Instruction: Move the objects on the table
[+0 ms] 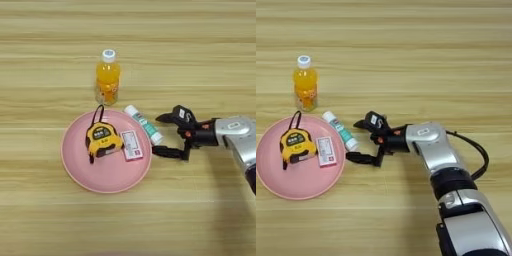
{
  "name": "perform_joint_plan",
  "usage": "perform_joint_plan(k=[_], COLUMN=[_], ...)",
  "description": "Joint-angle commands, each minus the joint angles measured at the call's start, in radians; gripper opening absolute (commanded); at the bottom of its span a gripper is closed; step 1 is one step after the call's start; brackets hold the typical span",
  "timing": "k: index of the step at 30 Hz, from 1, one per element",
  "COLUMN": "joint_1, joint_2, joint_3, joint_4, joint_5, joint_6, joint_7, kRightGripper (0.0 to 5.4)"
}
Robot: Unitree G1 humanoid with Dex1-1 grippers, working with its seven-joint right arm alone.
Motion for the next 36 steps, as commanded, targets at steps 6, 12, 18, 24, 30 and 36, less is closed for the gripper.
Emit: perform_joint_plan(k=[6,12,18,24,30,36], joint_1=[-0.11,-0.119,-0.129,-0.143,-0.156,-0.175], joint_2=[0.013,0.019,0.024,0.027,0.024,0.022], joint_3=[-0.007,-0.007,-0.009,-0.009,-0.012,-0.015], joint_4=[0.015,0.039,0.066,0.098,0.112,0.138], joint_5=[-0.014,-0.017,-0.022,-0.025,-0.025,-0.029], joint_6=[-0.041,-0.054,-0.067,-0.081,-0.087,-0.098], joint_7=[-0.078,-0.092,-0.105,-0.117,-0.126,-0.143], kRightGripper=[4.5,3.81,3.05,2.37,1.71,1.67])
